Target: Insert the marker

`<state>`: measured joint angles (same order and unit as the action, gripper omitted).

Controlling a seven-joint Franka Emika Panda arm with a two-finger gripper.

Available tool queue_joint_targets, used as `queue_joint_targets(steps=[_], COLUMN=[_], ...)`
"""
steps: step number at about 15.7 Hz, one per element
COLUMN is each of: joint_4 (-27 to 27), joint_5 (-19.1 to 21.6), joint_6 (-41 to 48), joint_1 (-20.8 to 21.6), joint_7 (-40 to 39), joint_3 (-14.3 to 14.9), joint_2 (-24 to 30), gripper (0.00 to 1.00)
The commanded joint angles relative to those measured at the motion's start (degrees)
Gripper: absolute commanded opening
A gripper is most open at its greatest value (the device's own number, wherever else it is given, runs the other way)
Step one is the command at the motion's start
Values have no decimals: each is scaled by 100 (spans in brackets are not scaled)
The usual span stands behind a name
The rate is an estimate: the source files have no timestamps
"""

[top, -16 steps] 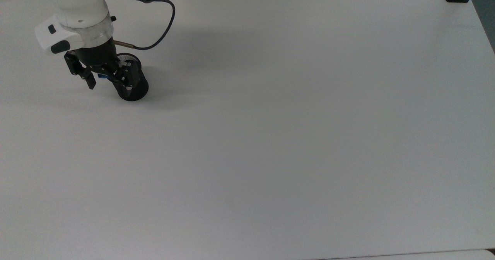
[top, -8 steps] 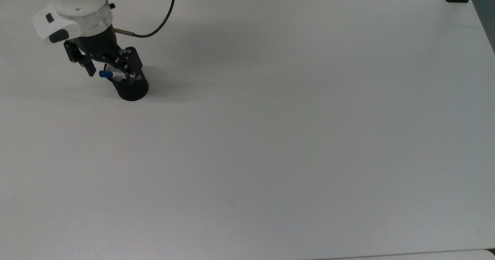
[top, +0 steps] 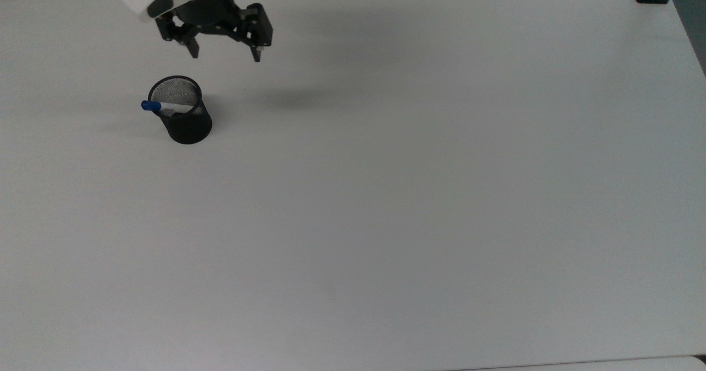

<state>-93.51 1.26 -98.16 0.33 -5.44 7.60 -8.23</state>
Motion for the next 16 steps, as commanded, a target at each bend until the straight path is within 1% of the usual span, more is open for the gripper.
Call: queue_joint_targets(steps=[1, 3, 5, 8, 10, 12, 16], joint_4=[-45, -45, -27, -19, -19, -27, -27], joint_5=[163, 172, 172, 172, 172, 164, 164], joint_6=[595, 623, 605, 579, 614, 632, 632], joint_1=[371, 389, 380, 310, 240, 231, 240], joint_7=[52, 34, 43, 52, 60, 86, 377], joint_3=[48, 48, 66, 153, 145, 136, 127], joint_2=[356, 497, 515, 673, 787, 814, 831], gripper=[100, 100, 100, 100, 100, 100, 100])
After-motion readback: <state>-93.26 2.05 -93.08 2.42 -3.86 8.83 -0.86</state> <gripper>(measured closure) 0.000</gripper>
